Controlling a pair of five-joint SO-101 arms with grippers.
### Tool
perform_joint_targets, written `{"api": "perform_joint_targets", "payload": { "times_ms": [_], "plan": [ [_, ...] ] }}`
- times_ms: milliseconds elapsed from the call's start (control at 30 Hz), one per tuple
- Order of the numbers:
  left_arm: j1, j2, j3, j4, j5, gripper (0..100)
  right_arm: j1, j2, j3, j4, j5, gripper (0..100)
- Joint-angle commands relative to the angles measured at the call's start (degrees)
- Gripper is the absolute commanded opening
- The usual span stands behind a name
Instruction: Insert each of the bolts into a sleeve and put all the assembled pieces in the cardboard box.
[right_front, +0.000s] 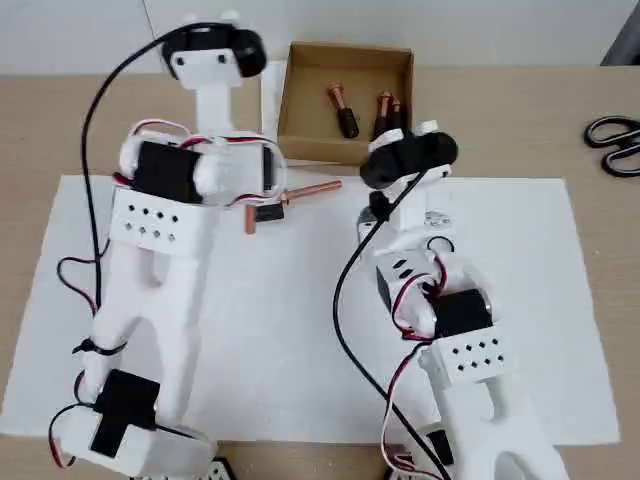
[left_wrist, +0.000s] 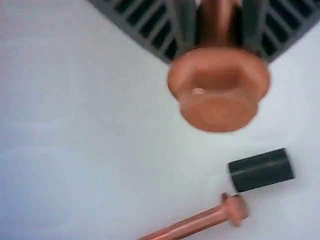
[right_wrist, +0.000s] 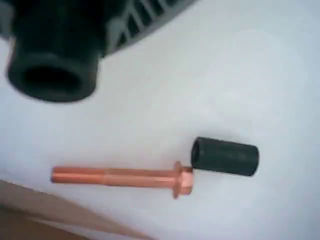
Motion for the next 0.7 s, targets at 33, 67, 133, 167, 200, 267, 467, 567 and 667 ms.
{"api": "perform_joint_targets", "payload": {
  "times_ms": [33, 67, 133, 167, 200, 267, 467, 567, 667],
  "plan": [
    [3.52, -2.55, -3.03, -6.51, 1.05, 1, -3.82, -1.98, 0.00, -1.27, -0.62, 0.4],
    [3.60, -2.55, -3.03, -7.82, 1.05, 1, -4.44, -2.07, 0.62, -1.63, -0.62, 0.4],
    [3.43, -3.16, -3.12, -9.76, 0.88, 1, -5.41, -3.47, 2.02, -1.80, -1.41, 0.4],
    [3.43, -4.40, -3.12, -10.02, 0.79, 1, -5.76, -5.14, 2.99, -1.80, -1.93, 0.4],
    [3.52, -6.15, -3.03, -10.02, 0.26, 1, -5.85, -7.25, 4.04, -1.80, -2.46, 0.4],
    [3.52, -9.41, -2.68, -9.85, -0.97, 1, -5.85, -12.62, 6.15, -1.80, -2.73, 0.5],
    [3.43, -13.54, -2.68, -7.03, -1.93, 1, -5.67, -29.67, 13.98, -1.80, -2.64, 0.6],
    [3.52, -13.54, -2.59, -6.86, 0.44, 1, -5.76, -33.71, 18.20, -1.80, -2.64, 0.6],
    [3.87, -13.36, -2.15, -7.56, 2.55, 1, -5.76, -36.62, 22.77, -4.62, -2.55, 0.6]
  ]
}}
